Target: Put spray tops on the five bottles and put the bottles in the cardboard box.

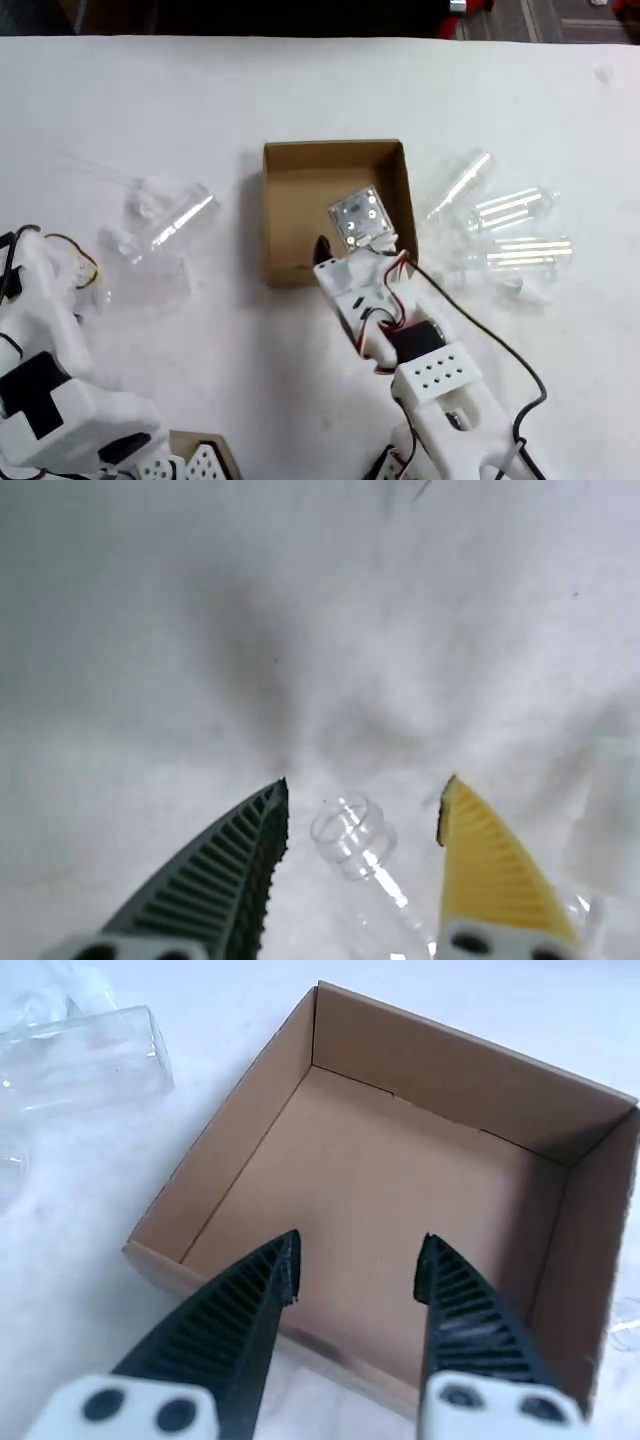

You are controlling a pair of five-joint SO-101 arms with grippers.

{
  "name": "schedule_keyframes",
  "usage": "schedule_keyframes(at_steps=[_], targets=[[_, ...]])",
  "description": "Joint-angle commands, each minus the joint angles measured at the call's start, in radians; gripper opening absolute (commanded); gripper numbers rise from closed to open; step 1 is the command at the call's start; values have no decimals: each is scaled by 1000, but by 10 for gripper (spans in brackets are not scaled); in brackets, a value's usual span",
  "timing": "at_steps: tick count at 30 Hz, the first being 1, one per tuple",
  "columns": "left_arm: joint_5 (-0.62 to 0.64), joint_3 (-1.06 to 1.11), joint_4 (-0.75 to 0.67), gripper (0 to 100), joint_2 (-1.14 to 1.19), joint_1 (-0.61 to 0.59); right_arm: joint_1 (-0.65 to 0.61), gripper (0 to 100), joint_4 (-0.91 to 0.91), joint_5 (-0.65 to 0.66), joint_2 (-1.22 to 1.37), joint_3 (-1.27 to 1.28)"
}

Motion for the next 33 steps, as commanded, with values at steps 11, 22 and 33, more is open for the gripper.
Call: schedule_keyframes(at_steps=[11, 22, 33], targets=[[15, -135, 163, 243, -4, 13, -8, 173, -24, 0, 2, -6], [17, -124, 124, 242, -2, 85, -8, 173, -24, 0, 2, -6], [17, -127, -58, 242, -2, 90, -8, 173, -24, 0, 2, -6]])
